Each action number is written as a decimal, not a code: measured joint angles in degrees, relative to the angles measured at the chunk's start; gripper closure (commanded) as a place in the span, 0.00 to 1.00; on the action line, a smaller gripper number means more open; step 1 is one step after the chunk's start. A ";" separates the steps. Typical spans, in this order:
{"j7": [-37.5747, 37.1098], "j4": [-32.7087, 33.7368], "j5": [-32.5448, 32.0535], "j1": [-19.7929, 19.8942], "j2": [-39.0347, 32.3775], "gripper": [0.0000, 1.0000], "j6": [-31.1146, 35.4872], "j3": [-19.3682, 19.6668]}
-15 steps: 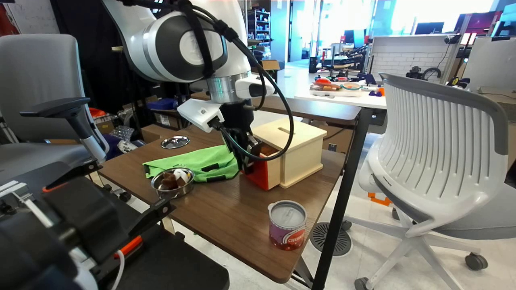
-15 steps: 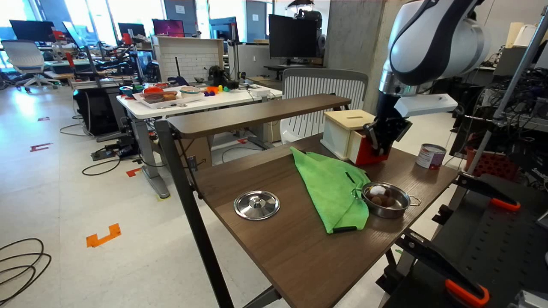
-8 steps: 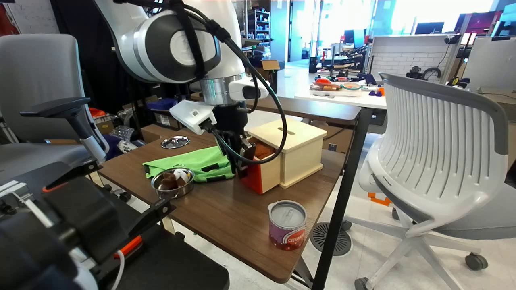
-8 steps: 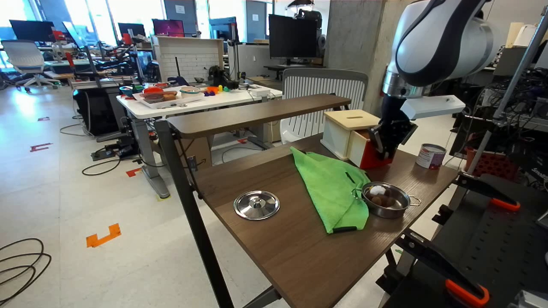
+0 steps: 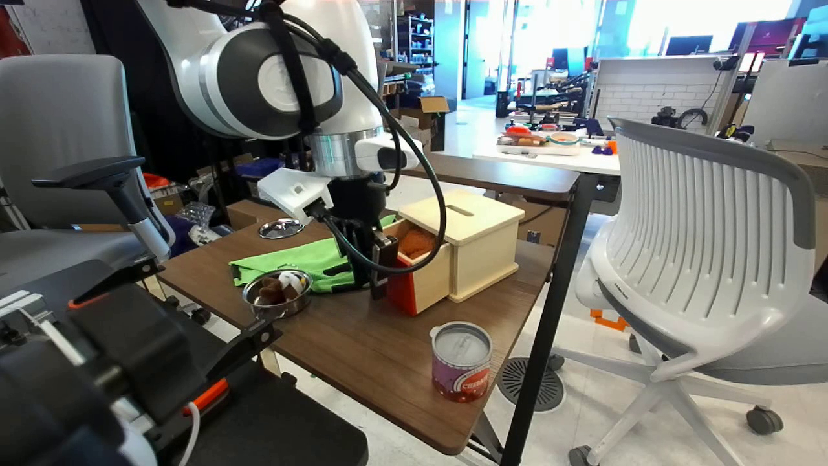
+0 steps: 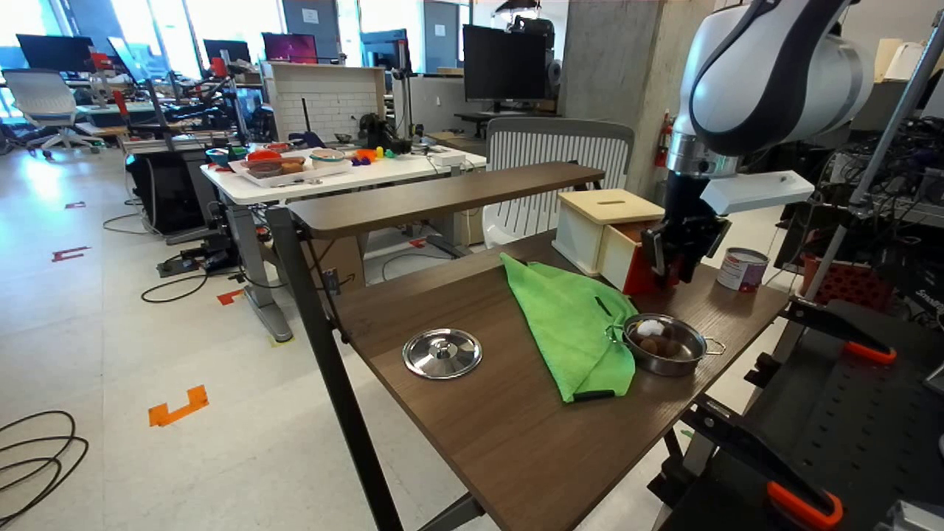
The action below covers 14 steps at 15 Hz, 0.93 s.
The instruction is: Open the drawer
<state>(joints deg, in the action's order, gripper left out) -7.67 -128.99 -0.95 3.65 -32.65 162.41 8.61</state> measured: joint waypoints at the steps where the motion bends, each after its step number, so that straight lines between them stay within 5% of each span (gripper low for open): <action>1: 0.00 -0.23 0.00 -0.10 0.00 0.12 -0.55 0.01; 3: -0.01 -0.37 0.00 -0.22 0.01 0.01 -1.52 0.10; 14: 2.88 -3.80 0.02 0.70 12.08 0.00 -10.75 0.89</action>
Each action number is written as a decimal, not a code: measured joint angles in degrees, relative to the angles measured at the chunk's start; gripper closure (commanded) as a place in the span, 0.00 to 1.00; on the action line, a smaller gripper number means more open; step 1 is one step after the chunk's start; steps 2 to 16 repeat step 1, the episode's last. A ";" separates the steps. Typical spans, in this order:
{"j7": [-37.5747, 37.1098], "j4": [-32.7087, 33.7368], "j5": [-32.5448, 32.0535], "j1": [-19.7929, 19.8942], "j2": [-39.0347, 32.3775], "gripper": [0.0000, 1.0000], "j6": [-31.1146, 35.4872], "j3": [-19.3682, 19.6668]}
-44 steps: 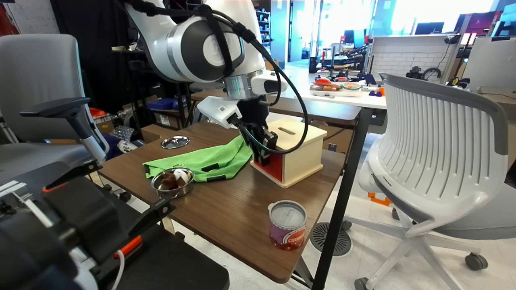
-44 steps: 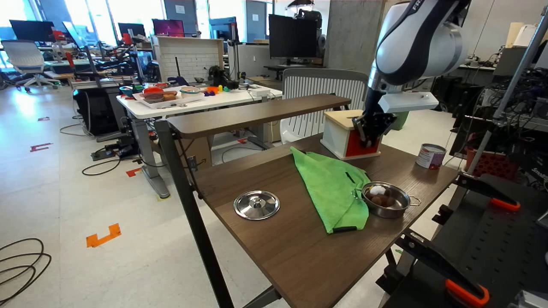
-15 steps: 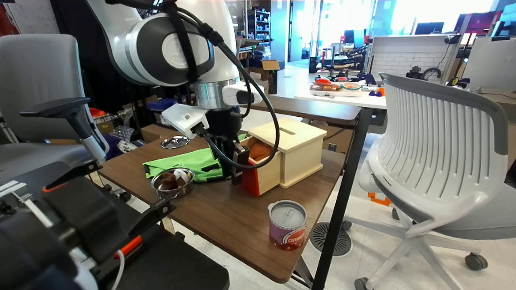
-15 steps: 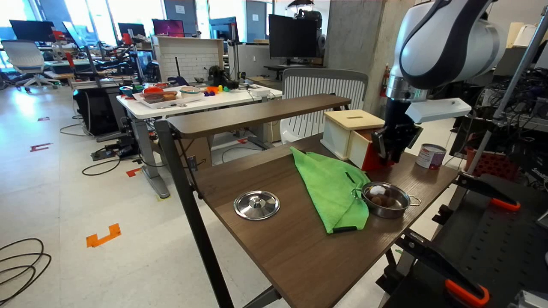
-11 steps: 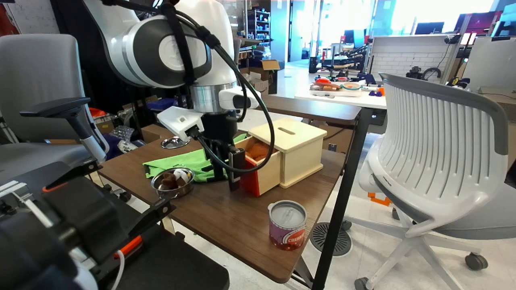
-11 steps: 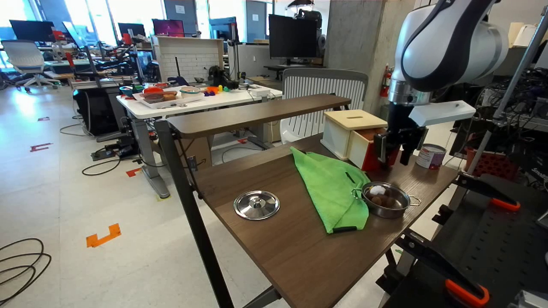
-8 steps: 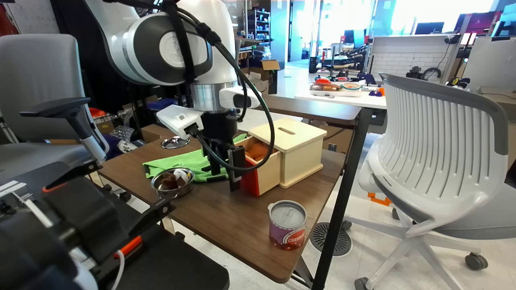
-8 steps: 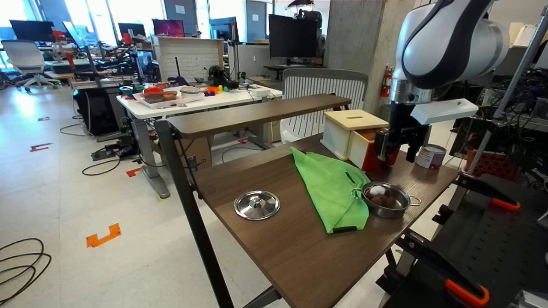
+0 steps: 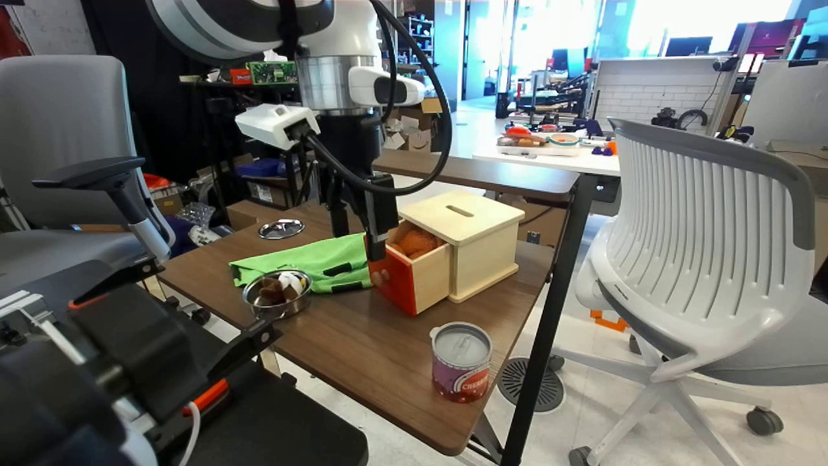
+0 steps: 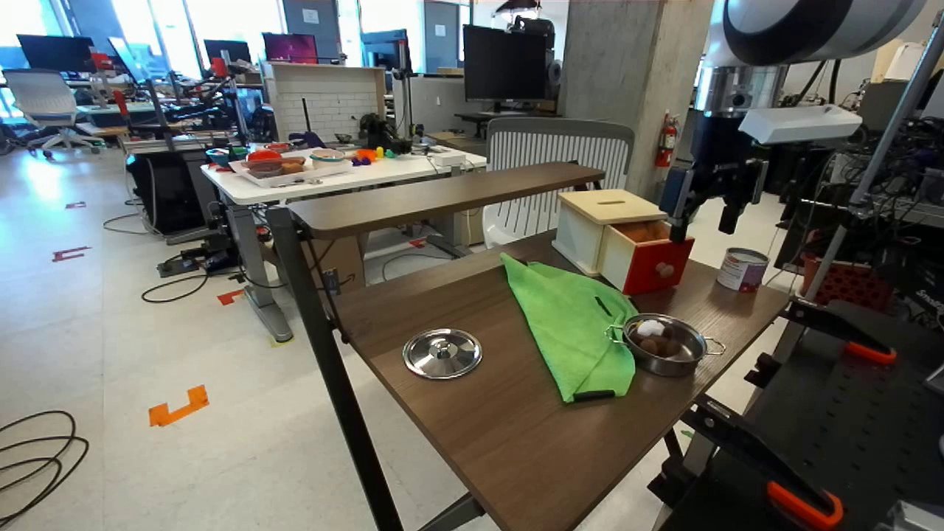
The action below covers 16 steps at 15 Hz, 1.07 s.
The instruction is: Open the drawer
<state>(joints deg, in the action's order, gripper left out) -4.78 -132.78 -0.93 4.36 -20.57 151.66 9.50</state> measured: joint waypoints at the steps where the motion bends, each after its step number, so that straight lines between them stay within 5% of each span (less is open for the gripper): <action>1: -0.03 0.10 0.00 -0.04 -0.45 0.00 0.05 -0.04; 16: -0.03 0.10 0.00 -0.04 -0.45 0.00 0.05 -0.04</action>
